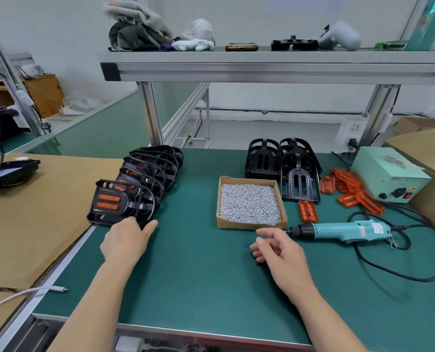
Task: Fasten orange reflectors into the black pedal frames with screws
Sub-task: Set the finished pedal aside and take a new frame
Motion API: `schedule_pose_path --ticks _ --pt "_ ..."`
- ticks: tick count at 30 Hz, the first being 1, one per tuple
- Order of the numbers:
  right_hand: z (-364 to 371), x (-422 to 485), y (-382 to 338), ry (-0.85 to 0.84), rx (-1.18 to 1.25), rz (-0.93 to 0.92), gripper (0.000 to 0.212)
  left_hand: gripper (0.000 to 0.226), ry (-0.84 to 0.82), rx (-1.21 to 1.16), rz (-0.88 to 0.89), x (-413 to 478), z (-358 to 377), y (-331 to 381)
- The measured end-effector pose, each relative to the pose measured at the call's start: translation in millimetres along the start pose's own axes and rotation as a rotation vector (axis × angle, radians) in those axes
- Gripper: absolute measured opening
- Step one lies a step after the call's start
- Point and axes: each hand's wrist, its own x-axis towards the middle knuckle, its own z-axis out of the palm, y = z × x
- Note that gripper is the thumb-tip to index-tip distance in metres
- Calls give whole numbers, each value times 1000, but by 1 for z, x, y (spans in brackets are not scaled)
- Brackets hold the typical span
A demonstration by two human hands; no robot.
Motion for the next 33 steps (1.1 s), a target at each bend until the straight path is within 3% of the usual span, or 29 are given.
schedule_pose_path --ticks 10,17,20,23,28,33 --pt "1 -3 -1 21 41 -22 14 31 75 -78 75 -24 11 16" --pt "-28 27 -20 337 165 -165 16 28 98 -74 361 -59 35 58" --pt "-56 73 -31 498 15 -164 15 29 84 -61 424 -60 38 62" --pt "-82 126 -30 578 -213 -35 19 31 80 -106 426 -57 39 58" --pt "-106 180 -14 541 -513 194 40 31 81 -122 427 -56 40 59" --pt "-110 194 -4 492 -726 288 41 31 84 -132 425 -55 39 59"
